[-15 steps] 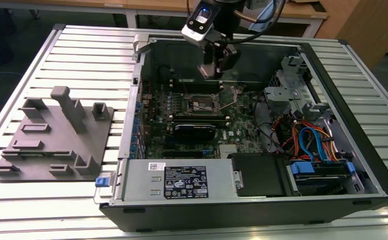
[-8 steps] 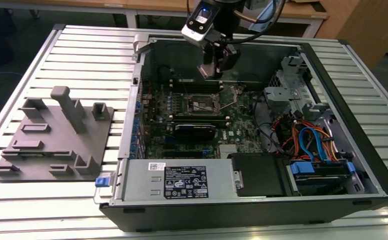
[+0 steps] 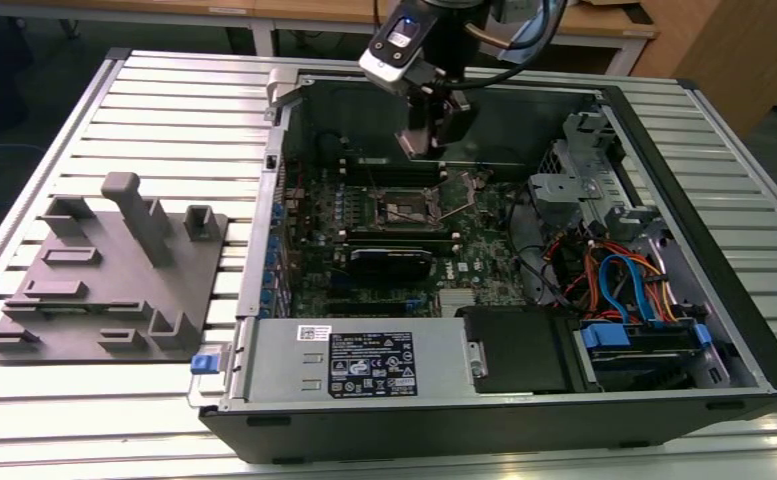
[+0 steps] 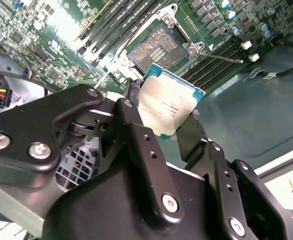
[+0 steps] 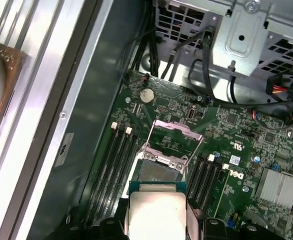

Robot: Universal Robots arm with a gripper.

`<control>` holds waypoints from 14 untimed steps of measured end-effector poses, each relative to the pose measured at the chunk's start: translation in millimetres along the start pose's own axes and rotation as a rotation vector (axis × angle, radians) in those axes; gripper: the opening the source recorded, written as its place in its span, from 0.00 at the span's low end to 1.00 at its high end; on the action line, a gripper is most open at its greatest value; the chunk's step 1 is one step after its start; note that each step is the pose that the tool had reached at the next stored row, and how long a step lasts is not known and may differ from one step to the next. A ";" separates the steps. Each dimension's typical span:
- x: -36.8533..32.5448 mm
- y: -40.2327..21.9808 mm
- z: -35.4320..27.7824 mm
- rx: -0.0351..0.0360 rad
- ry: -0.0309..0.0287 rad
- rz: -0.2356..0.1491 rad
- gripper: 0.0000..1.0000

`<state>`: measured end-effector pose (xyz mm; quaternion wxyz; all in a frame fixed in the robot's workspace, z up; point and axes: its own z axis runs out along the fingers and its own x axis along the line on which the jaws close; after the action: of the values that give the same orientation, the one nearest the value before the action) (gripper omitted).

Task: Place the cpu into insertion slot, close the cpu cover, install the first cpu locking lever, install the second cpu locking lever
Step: 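Place the cpu into insertion slot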

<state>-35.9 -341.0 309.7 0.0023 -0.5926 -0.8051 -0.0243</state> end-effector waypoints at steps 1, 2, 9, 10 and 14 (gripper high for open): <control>0.0 0.0 0.5 0.0000 -0.0003 0.010 0.54; 0.0 -0.1 1.5 -0.0002 -0.0006 0.022 0.54; -0.3 -0.4 11.4 -0.0039 -0.0048 0.140 0.54; -0.4 -0.5 12.8 -0.0044 -0.0055 0.158 0.54; -0.6 -0.6 17.9 -0.0065 -0.0078 0.222 0.54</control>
<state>-35.9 -341.0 291.7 -0.0001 -0.6781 -0.7346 -0.0241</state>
